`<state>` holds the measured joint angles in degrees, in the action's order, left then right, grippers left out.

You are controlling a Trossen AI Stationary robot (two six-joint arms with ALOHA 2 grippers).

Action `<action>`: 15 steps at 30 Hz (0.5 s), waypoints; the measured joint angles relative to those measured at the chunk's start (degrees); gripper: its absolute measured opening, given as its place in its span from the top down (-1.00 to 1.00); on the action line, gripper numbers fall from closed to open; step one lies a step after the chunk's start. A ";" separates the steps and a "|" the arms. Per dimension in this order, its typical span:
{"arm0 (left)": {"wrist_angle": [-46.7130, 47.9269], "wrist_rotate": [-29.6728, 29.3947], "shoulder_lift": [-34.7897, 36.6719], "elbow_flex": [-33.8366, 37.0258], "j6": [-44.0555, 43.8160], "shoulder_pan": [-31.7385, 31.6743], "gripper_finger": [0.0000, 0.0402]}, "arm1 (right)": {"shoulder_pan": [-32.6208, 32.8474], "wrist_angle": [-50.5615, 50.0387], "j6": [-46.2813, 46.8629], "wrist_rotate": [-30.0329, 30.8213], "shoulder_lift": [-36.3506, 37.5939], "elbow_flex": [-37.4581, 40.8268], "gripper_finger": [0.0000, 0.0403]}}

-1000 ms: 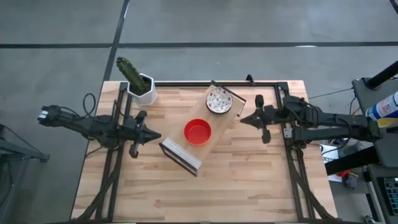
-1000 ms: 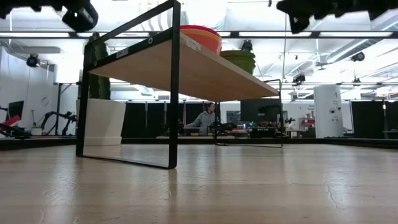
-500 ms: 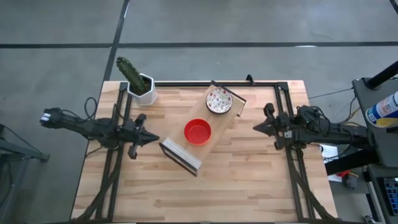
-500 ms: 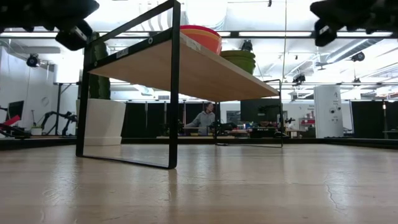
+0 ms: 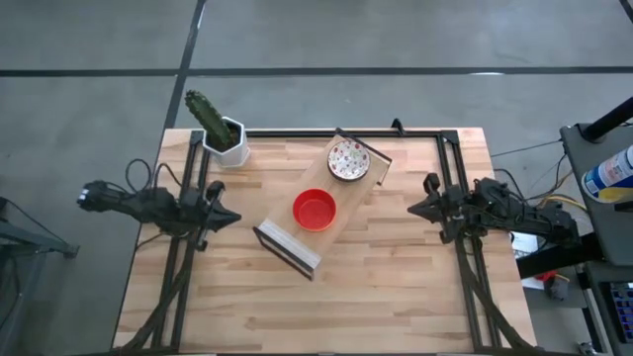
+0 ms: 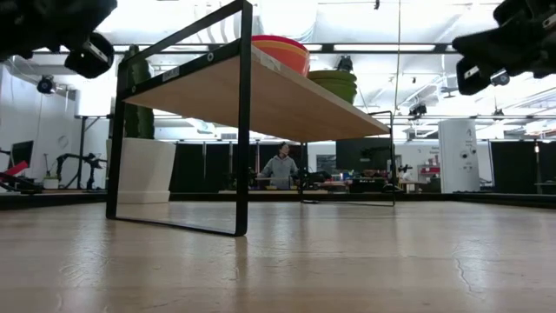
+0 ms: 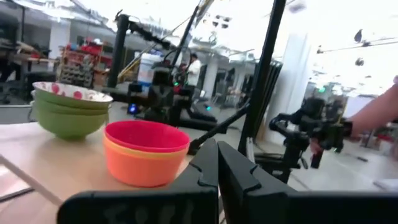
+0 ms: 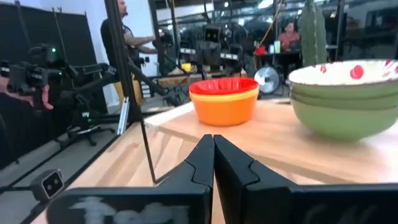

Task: Pick & Place Mini bowls
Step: Return to home position

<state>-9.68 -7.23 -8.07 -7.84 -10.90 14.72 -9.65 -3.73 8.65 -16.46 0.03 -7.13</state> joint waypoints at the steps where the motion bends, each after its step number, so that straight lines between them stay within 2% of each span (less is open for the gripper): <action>1: -1.06 0.30 1.02 0.75 -0.34 0.00 1.00 | 0.00 -0.03 0.18 -0.10 -0.03 0.08 0.96; 6: -6.96 1.28 5.46 6.72 -1.42 0.02 1.00 | -0.02 -0.23 0.90 -0.11 -0.01 1.90 0.96; 12: -0.70 1.18 8.08 7.26 -0.61 0.04 1.00 | 0.00 6.68 -0.81 0.16 -0.29 6.60 0.96; 15: -0.92 0.84 8.06 7.33 1.23 0.04 1.00 | -0.17 6.59 -2.07 4.56 -0.45 6.62 0.96</action>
<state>-10.60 -6.39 -0.01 -0.51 -9.66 14.76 -9.82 2.86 6.58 -11.90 -0.42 -0.51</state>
